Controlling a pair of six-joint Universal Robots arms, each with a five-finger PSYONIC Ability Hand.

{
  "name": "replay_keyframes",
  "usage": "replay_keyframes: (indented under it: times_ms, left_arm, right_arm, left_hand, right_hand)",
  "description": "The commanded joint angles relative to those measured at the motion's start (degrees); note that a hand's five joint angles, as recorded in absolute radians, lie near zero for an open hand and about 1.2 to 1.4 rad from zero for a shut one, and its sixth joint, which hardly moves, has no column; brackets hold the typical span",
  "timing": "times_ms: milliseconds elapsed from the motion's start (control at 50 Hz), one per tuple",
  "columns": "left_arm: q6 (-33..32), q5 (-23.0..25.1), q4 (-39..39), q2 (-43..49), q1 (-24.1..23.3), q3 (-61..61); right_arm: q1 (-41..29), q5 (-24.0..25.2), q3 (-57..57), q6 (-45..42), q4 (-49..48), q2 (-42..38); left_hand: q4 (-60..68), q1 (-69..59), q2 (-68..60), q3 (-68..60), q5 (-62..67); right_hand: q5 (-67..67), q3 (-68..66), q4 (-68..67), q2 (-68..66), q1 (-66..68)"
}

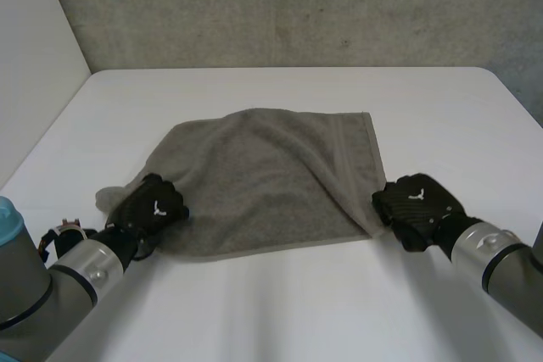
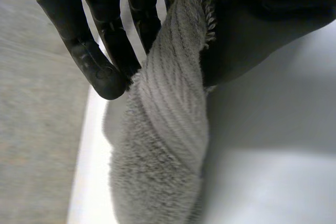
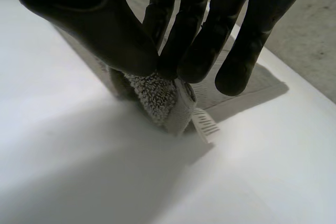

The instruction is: Fold the towel.

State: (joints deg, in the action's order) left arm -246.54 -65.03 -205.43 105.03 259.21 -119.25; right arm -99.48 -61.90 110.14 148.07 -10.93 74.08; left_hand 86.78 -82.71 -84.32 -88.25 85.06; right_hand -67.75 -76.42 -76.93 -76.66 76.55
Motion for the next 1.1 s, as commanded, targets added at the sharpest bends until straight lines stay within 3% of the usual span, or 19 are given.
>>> replay_keyframes:
  times_ms: [20, 100, 140, 160, 200, 260, 360, 480, 520, 700, 800, 860, 920, 940, 960, 1000, 1020, 1060, 1100]
  left_arm:
    - [5.2, -1.8, -7.1, -8.8, -1.8, 0.5]
    - [13.5, -6.3, -10.0, -14.3, -2.8, 1.6]
    - [23.7, -13.5, -10.7, -20.3, -3.4, 4.2]
    - [23.7, -13.5, -10.7, -20.3, -3.4, 4.2]
    - [33.3, -20.0, -10.1, -24.6, -3.4, 6.5]
    - [38.1, -24.1, -7.4, -27.1, -3.5, 7.4]
    - [38.6, -24.4, -0.4, -26.6, -3.7, 7.2]
    - [38.8, -24.6, 3.5, -19.3, -4.5, 6.3]
    - [38.7, -24.7, 3.5, -16.3, -4.6, 6.4]
    - [38.4, -24.4, 3.9, -5.4, -4.8, 9.6]
    - [38.2, -24.8, 3.7, 0.3, -4.8, 18.1]
    - [39.3, -25.1, 3.3, 2.7, -4.9, 29.4]
    - [40.3, -25.2, 2.5, 3.1, -5.6, 36.3]
    - [42.4, -25.7, 0.8, 3.0, -6.3, 42.2]
    - [44.9, -26.4, -1.1, 2.8, -6.7, 46.5]
    - [48.0, -27.4, -3.2, 2.6, -6.7, 49.6]
    - [48.0, -27.4, -3.2, 2.5, -6.7, 49.6]
    - [55.3, -29.4, -6.2, 1.8, -6.6, 52.9]
    - [58.5, -29.6, -7.1, 1.1, -6.6, 53.0]
  right_arm:
    - [1.7, -1.2, -5.9, 3.0, 2.8, 5.8]
    - [3.5, -0.4, -10.9, 8.4, 6.8, 11.8]
    - [6.5, 0.0, -17.1, 12.9, 11.0, 16.3]
    - [6.5, 0.0, -17.2, 12.9, 11.0, 16.4]
    - [7.5, 0.6, -20.1, 14.3, 13.7, 18.0]
    - [8.8, 2.1, -25.9, 14.6, 19.0, 20.1]
    - [10.6, 5.4, -30.5, 12.4, 26.5, 19.7]
    - [10.0, 4.6, -29.5, 5.4, 28.5, 16.2]
    - [8.3, 3.3, -30.2, 1.2, 30.3, 11.5]
    - [0.6, -3.8, -33.2, -0.8, 30.4, 0.3]
    - [-4.6, -7.0, -40.1, -2.4, 30.2, -10.2]
    - [-7.7, -12.2, -54.1, -0.4, 20.6, -15.0]
    - [-8.1, -14.8, -56.8, 1.3, 12.9, -14.9]
    - [-8.2, -17.3, -57.1, 3.8, 3.5, -14.0]
    - [-8.2, -17.3, -57.1, 3.8, 3.4, -14.0]
    - [-8.5, -19.9, -53.8, 8.7, -14.8, -6.3]
    - [-8.5, -19.9, -53.8, 8.7, -14.9, -6.2]
    - [-7.8, -19.6, -50.0, 10.7, -18.4, -0.4]
    - [-7.7, -19.1, -49.5, 11.4, -17.8, -0.2]
  left_hand:
    - [-6.8, 2.7, 4.3, 8.3, -15.1]
    - [-6.8, 2.7, 4.3, 8.3, -15.1]
    - [-6.8, 2.7, 4.3, 8.3, -15.1]
    - [-6.8, 2.7, 4.3, 8.3, -15.1]
    - [-6.8, 2.7, 4.3, 8.3, -15.1]
    - [-6.8, 2.7, 4.3, 8.3, -15.1]
    - [-6.8, 2.7, 4.3, 8.3, -15.1]
    - [-6.8, 2.7, 4.3, 8.3, -15.1]
    - [-6.8, 2.7, 4.3, 8.3, -15.1]
    - [-6.8, 2.7, 4.3, 8.3, -15.1]
    - [-6.8, 2.7, 4.3, 8.3, -15.1]
    - [-6.8, 2.7, 4.3, 8.3, -15.1]
    - [-6.8, 2.7, 4.3, 8.3, -15.1]
    - [-6.8, 2.7, 4.3, 8.3, -15.1]
    - [-6.8, 2.7, 4.3, 8.3, -15.1]
    - [-6.8, 2.7, 4.3, 8.3, -15.1]
    - [-6.8, 2.7, 4.3, 8.3, -15.1]
    - [-6.8, 2.7, 4.3, 8.3, -15.1]
    - [-6.8, 2.7, 4.3, 8.3, -15.1]
  right_hand:
    - [-2.2, -3.6, -3.1, -3.3, 3.4]
    - [-2.2, -3.6, -3.1, -3.3, 3.4]
    - [-2.2, -3.6, -3.1, -3.3, 3.4]
    - [-2.2, -3.6, -3.1, -3.3, 3.4]
    - [-2.2, -3.6, -3.1, -3.3, 3.4]
    - [-2.2, -3.6, -3.1, -3.3, 3.4]
    - [-2.2, -3.6, -3.1, -3.3, 3.4]
    - [-2.2, -3.6, -3.1, -3.3, 3.4]
    - [-2.2, -3.6, -3.1, -3.3, 3.4]
    - [-2.2, -3.6, -3.1, -3.3, 3.4]
    - [-2.2, -3.6, -3.1, -3.3, 3.4]
    - [-2.2, -3.6, -3.1, -3.3, 3.4]
    - [-2.2, -3.6, -3.1, -3.3, 3.4]
    - [-2.2, -3.6, -3.1, -3.3, 3.4]
    - [-2.2, -3.6, -3.1, -3.3, 3.4]
    - [-2.2, -3.6, -3.1, -3.3, 3.4]
    - [-2.2, -3.6, -3.1, -3.3, 3.4]
    - [-2.2, -3.6, -3.1, -3.3, 3.4]
    - [-2.2, -3.6, -3.1, -3.3, 3.4]
